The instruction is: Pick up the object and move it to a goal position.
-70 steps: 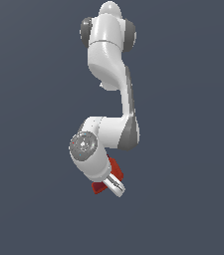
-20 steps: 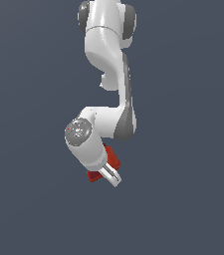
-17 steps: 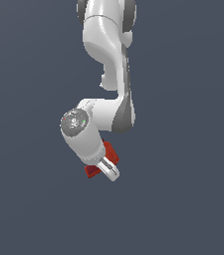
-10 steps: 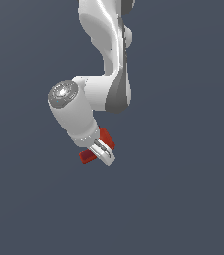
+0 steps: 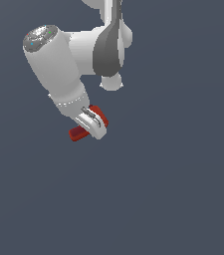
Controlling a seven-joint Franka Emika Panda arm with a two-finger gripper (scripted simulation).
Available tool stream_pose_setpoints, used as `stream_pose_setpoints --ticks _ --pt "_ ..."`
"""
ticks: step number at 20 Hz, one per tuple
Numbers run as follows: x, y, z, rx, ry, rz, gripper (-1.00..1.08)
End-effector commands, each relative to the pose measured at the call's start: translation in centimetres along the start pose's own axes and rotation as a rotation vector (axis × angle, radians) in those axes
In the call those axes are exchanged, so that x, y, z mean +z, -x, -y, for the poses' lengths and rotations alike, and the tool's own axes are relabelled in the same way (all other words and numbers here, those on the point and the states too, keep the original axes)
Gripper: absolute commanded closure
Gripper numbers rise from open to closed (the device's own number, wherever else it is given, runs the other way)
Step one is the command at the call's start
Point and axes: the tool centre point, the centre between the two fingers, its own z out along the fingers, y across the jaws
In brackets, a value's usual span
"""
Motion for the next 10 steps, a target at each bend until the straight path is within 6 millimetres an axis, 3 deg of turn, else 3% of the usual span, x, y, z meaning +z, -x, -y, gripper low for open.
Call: stream_pose_setpoints --ticks 1,10 --pt "-2.1 0.5 -0.9 0.000 -0.002 -0.003 1.08" --pt "-6.3 1.6 -2.7 0.000 -0.001 -0.003 1.08"
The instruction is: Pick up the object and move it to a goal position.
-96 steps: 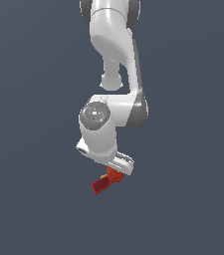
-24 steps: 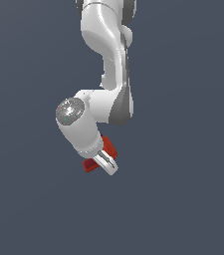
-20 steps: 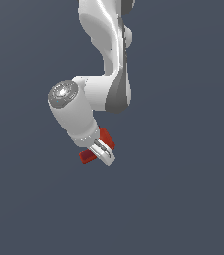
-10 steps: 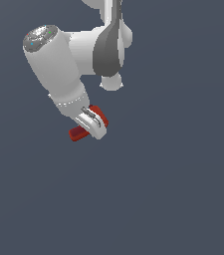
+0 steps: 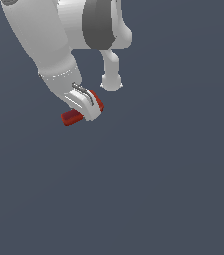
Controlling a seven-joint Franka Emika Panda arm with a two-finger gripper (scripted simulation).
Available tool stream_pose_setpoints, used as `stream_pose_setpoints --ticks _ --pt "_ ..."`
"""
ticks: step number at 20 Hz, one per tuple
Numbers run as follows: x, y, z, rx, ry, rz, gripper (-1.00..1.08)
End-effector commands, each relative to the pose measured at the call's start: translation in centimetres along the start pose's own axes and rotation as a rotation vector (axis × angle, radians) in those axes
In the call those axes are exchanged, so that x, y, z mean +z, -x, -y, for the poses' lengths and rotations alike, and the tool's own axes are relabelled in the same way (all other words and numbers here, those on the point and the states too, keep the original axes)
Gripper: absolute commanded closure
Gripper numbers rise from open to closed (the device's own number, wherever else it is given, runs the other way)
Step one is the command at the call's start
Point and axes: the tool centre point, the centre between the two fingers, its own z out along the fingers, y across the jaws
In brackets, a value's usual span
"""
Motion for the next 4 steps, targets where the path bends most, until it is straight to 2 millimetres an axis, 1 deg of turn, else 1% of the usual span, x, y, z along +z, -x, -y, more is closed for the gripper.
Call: stream_pose_setpoints --ticks 1,4 --pt "-0.86 0.15 -0.22 -0.001 -0.001 -0.002 1.08" --pt "-1.10 0.13 -0.29 -0.001 -0.001 -0.002 1.08"
